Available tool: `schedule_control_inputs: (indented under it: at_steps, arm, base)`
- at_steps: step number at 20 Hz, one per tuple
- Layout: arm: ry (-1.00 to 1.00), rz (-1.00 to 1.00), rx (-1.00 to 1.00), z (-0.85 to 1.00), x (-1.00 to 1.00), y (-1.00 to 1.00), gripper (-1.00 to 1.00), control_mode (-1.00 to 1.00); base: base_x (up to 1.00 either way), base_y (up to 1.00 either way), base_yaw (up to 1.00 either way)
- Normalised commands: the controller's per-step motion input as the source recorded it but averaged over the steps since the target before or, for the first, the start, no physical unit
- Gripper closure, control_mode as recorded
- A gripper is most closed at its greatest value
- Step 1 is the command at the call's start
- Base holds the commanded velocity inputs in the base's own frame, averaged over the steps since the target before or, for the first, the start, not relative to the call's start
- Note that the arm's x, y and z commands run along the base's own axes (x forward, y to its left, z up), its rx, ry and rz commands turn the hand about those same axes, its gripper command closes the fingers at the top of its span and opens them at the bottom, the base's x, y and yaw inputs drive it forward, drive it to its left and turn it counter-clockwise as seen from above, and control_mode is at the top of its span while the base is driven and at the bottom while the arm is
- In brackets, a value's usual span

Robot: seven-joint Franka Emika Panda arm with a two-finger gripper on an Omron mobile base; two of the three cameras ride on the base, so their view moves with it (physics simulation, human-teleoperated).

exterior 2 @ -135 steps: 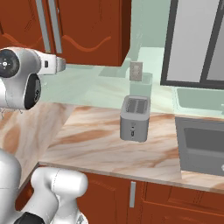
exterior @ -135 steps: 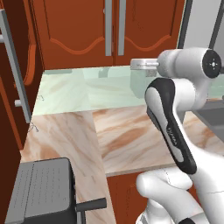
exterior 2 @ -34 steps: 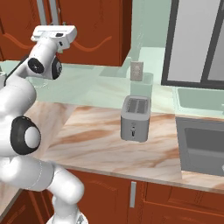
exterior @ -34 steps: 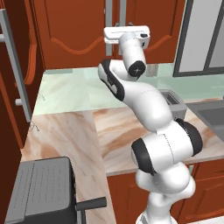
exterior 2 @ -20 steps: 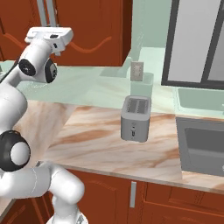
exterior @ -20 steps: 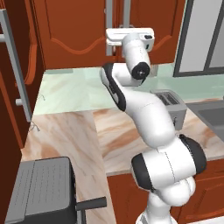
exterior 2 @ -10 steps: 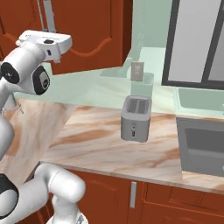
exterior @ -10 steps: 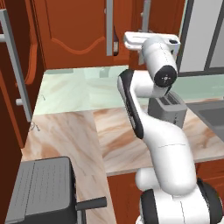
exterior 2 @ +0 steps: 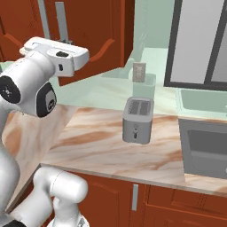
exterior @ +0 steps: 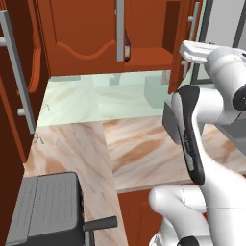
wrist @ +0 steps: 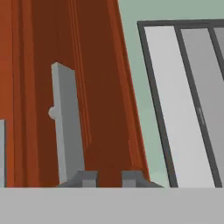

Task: The dining table condiment station is running low on ketchup. Refill the condiment station by opening the cabinet and taking the ketchup from the cabinet and placing it on the dining table.

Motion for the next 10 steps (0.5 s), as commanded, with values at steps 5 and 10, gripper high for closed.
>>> schedule_control_inputs:
  at_steps: [5, 10]
  arm:
    - [0.08, 0.00, 0.02, 0.03, -0.57, -0.18, -1.00, -1.00]
    - [0.12, -0.05, -0.11, 0.11, -0.19, 0.75, -1.00, -1.00]
  base:
    - [0.00, 0.00, 0.00]
    - [0.00, 0.00, 0.00]
